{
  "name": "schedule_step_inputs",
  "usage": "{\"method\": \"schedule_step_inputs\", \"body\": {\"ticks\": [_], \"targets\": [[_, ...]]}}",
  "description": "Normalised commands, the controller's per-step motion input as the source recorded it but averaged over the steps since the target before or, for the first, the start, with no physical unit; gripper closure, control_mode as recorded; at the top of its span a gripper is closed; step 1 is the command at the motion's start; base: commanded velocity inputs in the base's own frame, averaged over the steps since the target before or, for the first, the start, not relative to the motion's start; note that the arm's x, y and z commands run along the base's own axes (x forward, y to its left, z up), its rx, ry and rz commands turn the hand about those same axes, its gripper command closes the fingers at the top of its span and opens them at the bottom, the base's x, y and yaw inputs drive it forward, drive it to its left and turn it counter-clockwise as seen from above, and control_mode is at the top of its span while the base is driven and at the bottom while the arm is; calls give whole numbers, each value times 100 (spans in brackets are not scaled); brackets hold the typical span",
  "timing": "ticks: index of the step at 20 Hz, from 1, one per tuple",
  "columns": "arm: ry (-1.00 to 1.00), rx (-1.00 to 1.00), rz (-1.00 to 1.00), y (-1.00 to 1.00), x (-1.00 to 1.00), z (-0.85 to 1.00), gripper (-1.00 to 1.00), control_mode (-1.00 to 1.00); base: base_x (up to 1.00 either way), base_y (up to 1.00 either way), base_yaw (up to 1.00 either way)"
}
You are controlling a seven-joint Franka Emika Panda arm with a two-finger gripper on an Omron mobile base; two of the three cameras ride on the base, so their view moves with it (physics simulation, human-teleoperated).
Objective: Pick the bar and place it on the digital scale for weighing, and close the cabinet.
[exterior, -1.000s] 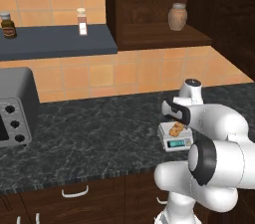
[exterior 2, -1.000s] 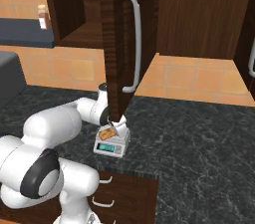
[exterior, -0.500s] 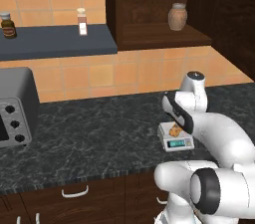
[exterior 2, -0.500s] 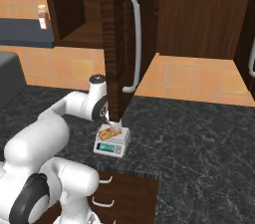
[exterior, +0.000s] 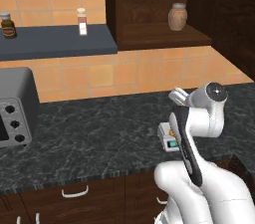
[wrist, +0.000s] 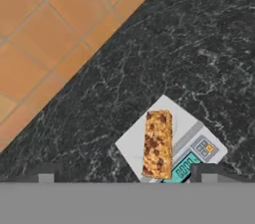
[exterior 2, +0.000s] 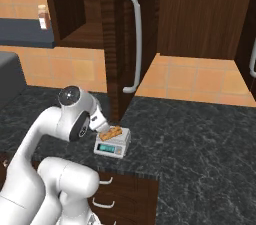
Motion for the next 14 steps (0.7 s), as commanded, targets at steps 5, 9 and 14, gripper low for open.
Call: {"method": "schedule_step_inputs", "body": {"ticks": [5, 9, 14], "targets": [[-50, 7, -6, 2, -77, 52, -100, -100, 0, 0, 0], [-39, 0, 0, 0, -81, 76, -100, -100, 0, 0, 0], [-47, 0, -15, 26, -97, 21, -100, -100, 0, 0, 0]]}}
